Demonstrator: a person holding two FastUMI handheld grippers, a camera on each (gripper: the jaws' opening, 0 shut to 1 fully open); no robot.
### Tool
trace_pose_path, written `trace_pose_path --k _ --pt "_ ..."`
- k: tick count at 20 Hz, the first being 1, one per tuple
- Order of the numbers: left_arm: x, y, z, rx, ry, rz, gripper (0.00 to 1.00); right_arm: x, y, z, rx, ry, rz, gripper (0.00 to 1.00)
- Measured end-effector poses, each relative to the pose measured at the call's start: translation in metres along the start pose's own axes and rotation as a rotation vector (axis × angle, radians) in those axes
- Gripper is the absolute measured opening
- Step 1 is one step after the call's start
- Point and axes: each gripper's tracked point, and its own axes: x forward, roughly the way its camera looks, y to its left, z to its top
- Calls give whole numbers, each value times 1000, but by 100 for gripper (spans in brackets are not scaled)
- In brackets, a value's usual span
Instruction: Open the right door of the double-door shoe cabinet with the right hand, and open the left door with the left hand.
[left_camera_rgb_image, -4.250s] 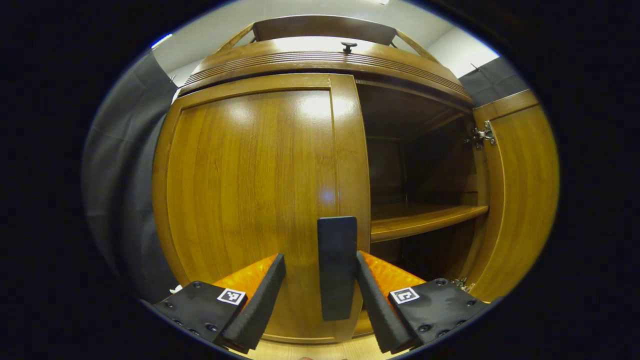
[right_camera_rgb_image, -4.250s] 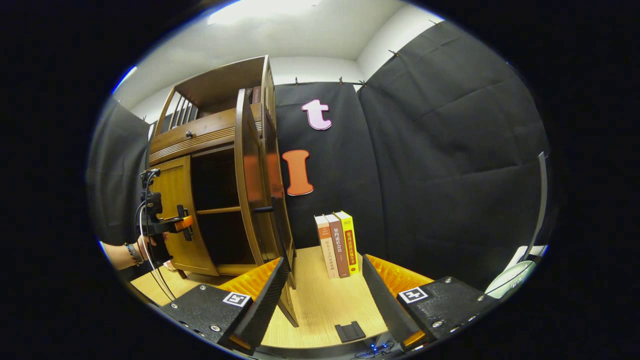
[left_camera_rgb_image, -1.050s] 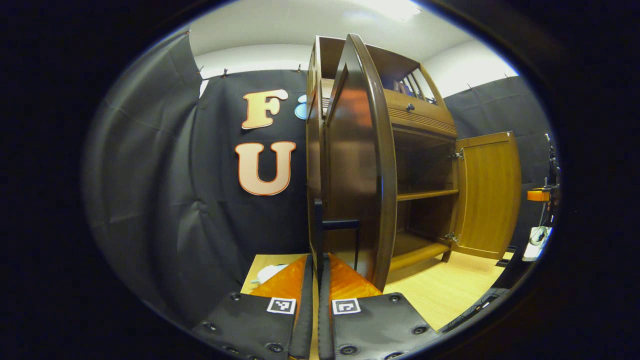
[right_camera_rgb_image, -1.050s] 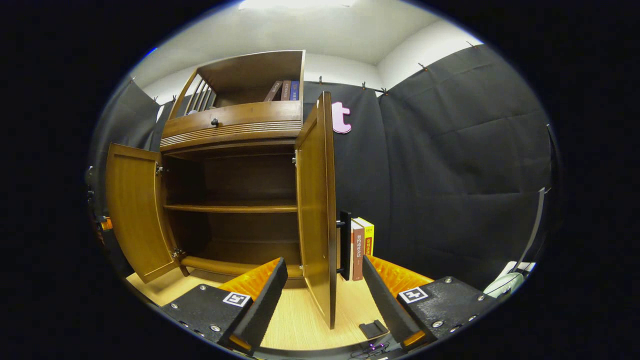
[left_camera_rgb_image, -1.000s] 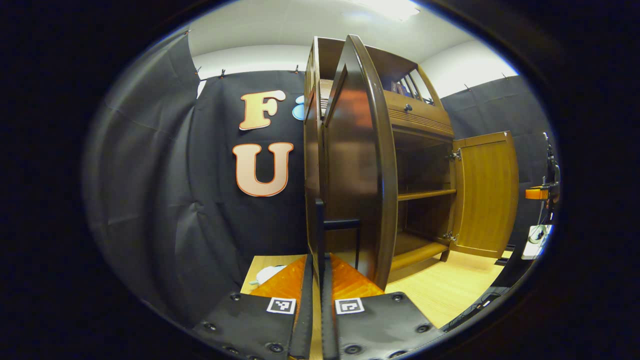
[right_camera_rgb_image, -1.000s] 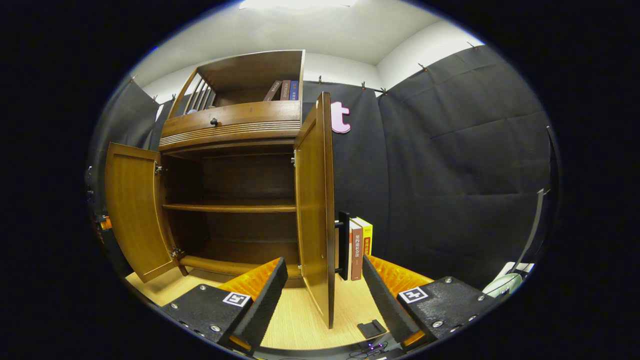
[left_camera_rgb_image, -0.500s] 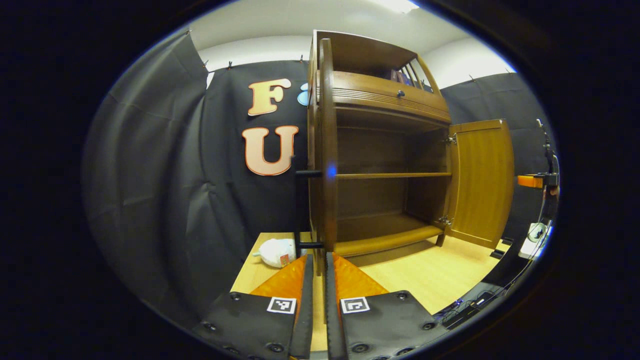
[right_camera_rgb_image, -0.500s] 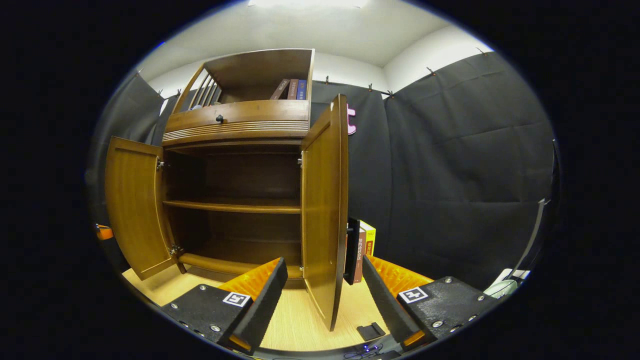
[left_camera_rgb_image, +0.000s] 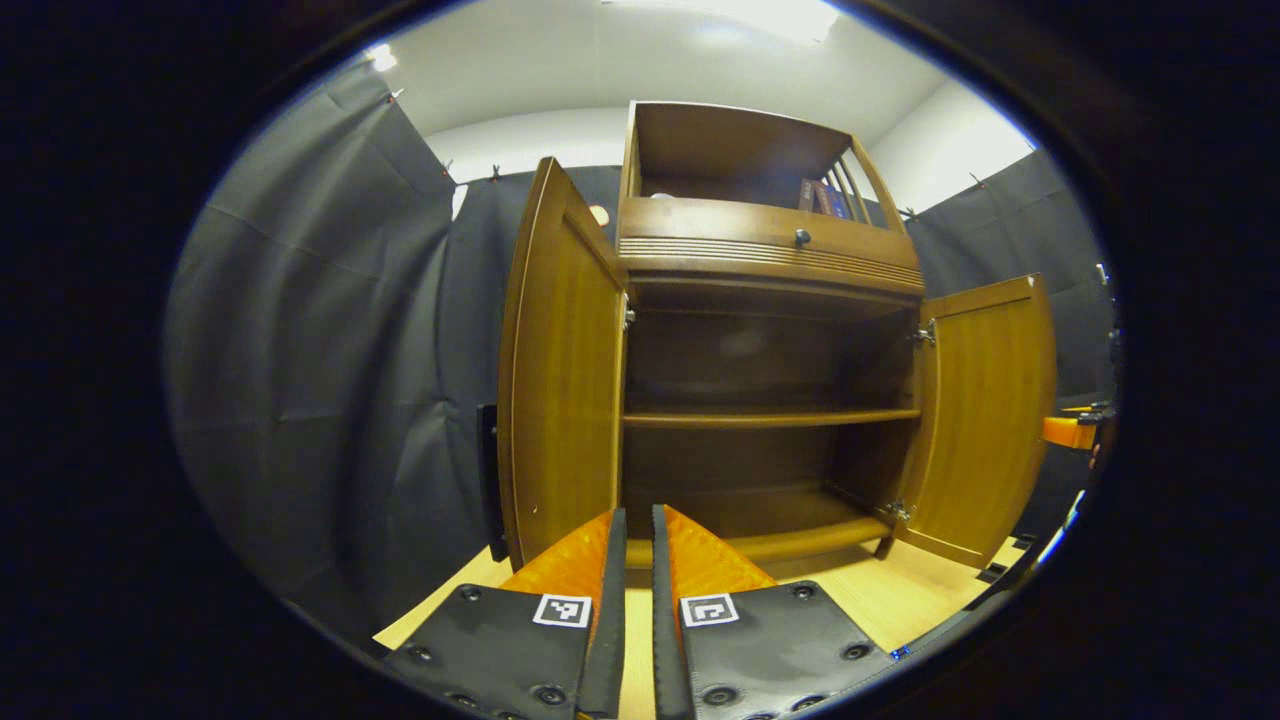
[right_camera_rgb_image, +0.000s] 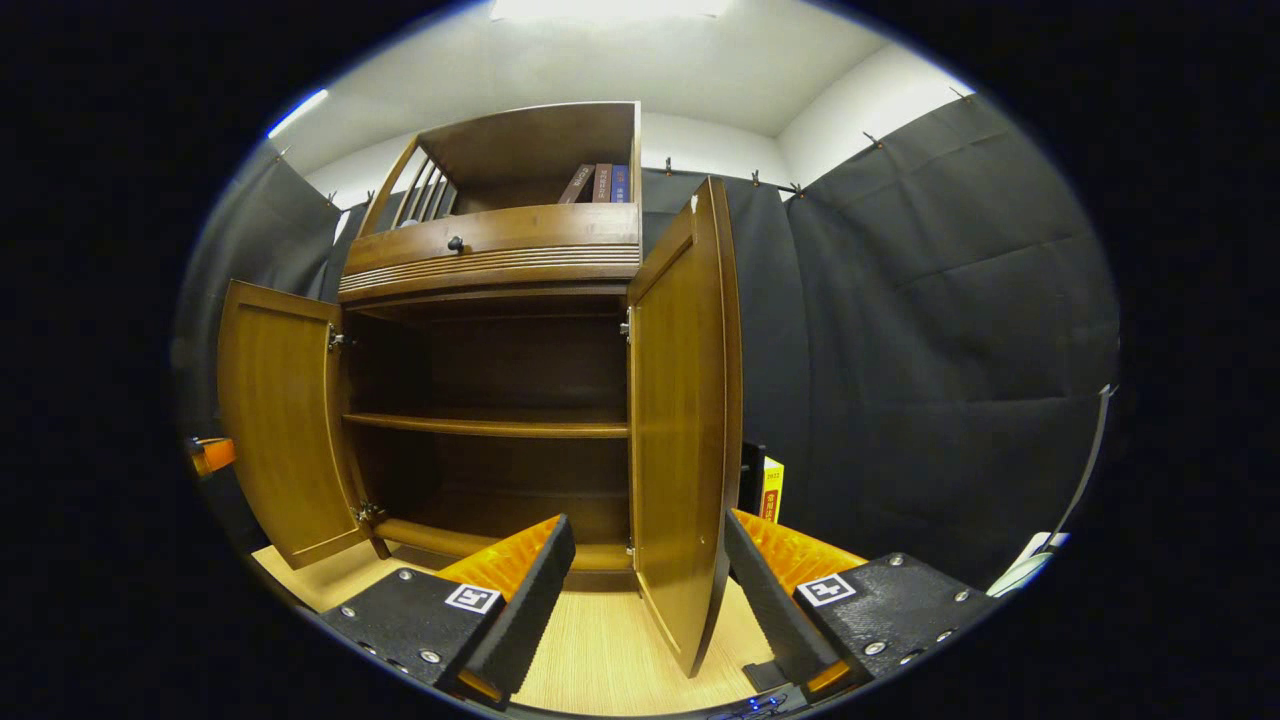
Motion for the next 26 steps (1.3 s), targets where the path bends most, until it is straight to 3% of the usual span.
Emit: trace_pose_path --k 3,5,8,11,13,16,23,24,26 --pt "5 -11 13 -52 -47 66 21 -1 4 -5 12 -4 28 92" --pt "7 -15 18 -37 -70 95 37 -4 12 -5 39 -12 59 92" --pt "9 -38 14 -40 -63 42 58 -3 18 -18 43 8 98 92" --pt "6 -44 11 -49 -54 44 77 0 20 -20 46 13 120 92" --pt "4 -44 7 -40 -45 61 100 0 20 -19 52 8 127 92" --pt "1 -44 4 0 -42 79 92 2 18 -19 61 4 124 92" --pt "-2 -43 4 -9 -30 90 93 0 14 -20 64 2 122 92" --pt "-1 -43 7 -16 -37 91 96 0 15 -21 58 4 120 92" --pt "0 -42 10 -14 -47 96 93 0 15 -20 45 -2 115 92"
